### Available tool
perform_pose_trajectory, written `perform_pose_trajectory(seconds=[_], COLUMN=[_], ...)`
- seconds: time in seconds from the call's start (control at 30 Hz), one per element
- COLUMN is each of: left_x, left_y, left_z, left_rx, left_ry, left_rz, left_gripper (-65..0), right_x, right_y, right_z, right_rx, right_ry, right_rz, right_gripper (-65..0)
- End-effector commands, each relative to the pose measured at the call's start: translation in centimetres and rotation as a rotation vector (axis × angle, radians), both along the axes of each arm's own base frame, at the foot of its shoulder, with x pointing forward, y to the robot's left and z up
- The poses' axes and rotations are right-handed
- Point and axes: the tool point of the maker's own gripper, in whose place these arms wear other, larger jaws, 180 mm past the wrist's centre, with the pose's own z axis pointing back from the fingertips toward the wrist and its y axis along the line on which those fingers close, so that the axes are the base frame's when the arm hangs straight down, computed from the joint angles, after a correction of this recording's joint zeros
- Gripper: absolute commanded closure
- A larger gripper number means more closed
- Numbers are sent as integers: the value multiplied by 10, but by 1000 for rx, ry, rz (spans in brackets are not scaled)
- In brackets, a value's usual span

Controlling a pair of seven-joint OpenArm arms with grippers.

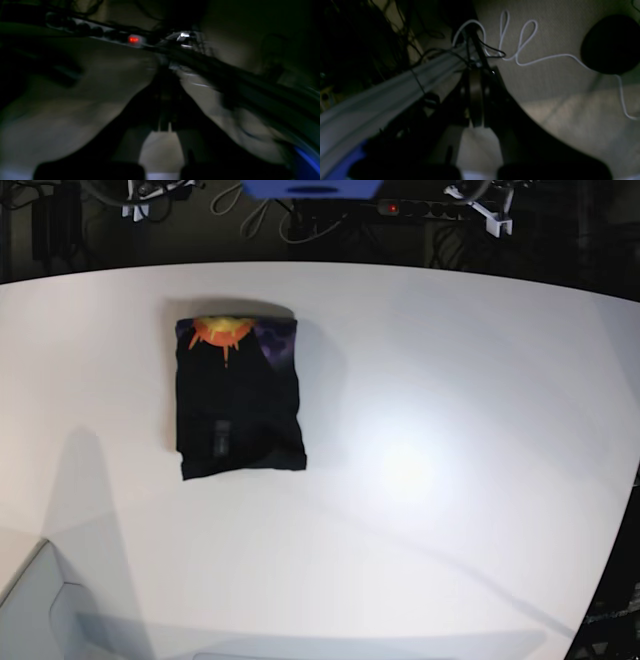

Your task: Layout the t-shirt on the table in an organized manner, then fold the t-shirt properly

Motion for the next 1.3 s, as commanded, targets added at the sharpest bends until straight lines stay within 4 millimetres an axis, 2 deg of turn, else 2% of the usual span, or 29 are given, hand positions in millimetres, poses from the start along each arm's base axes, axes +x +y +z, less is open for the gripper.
perform_pose_trajectory(seconds=[0.0, 0.07, 0.13, 0.23, 0.33, 0.43, 0.63, 0.7, 0.77, 0.93, 1.27], left_x=[9, 13, 22, 36, 49, 54, 46, 39, 37, 43, 43], left_y=[21, 24, 15, 3, -15, -25, -58, -87, -101, -99, -102], left_z=[-1, -7, -11, -13, -14, -15, -18, -16, -14, -13, -13], left_rx=[88, 183, 207, 197, 178, 167, 87, -27, -85, -96, -102], left_ry=[0, 38, 32, 10, -9, -10, -3, -5, -10, -25, -26], left_rz=[-4, -37, -89, -138, -198, -261, -392, -454, -458, -377, -380], left_gripper=[-1, -1, -1, -1, -1, -1, -2, -2, -2, -2, -2], right_x=[4, -17, -21, -33, -28, -31, -33, -32, -30, -18, -10], right_y=[-10, -36, -52, -58, -69, -83, -91, -94, -95, -91, -80], right_z=[2, -9, -13, -18, -17, -13, -10, -9, -8, -9, -12], right_rx=[-31, -234, -375, -432, -498, -602, -663, -695, -717, -718, -708], right_ry=[-27, 44, 76, 132, 151, 185, 205, 209, 209, 185, 158], right_rz=[9, 3, 37, 68, 111, 159, 166, 201, 233, 272, 375], right_gripper=[0, 0, 0, 0, 0, 0, 0, 0, 0, 0, 0])
